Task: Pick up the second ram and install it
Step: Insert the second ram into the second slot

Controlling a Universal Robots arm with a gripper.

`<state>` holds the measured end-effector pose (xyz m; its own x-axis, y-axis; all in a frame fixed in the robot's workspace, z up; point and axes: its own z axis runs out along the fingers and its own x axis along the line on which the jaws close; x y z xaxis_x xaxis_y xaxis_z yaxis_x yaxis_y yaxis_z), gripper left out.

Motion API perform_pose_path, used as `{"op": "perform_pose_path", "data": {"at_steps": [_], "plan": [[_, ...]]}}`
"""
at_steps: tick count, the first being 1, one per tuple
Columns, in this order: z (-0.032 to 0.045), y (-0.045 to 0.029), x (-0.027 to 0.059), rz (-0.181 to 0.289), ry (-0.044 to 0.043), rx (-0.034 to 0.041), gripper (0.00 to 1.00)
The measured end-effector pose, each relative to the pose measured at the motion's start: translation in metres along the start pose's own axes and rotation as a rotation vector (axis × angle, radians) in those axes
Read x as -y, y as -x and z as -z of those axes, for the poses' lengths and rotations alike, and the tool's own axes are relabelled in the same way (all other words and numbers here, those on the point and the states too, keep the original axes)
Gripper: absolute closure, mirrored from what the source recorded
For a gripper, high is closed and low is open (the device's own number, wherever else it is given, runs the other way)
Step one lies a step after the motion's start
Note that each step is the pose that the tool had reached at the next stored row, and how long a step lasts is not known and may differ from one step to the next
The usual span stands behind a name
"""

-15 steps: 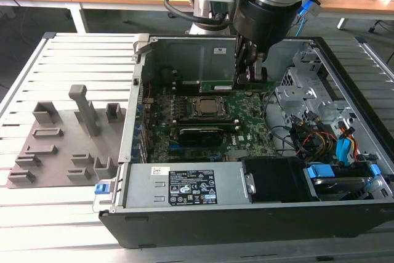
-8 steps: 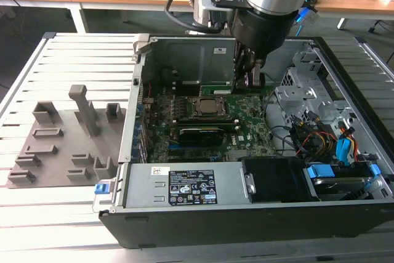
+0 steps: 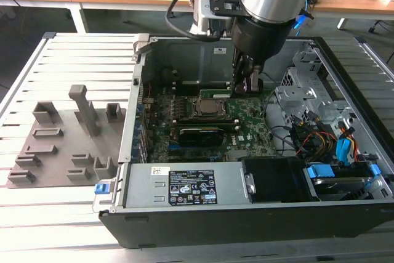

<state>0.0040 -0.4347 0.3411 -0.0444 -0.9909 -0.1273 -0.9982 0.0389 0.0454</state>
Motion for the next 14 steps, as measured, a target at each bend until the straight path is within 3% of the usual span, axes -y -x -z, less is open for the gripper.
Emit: {"op": "perform_pose_path", "data": {"at_steps": [12, 14], "plan": [[-0.0121, -0.0007, 0.0005, 0.000, -0.0001, 0.0000, 0.86], [-0.0142, 0.0070, -0.0003, 0.000, 0.0000, 0.0001, 0.86]]}}
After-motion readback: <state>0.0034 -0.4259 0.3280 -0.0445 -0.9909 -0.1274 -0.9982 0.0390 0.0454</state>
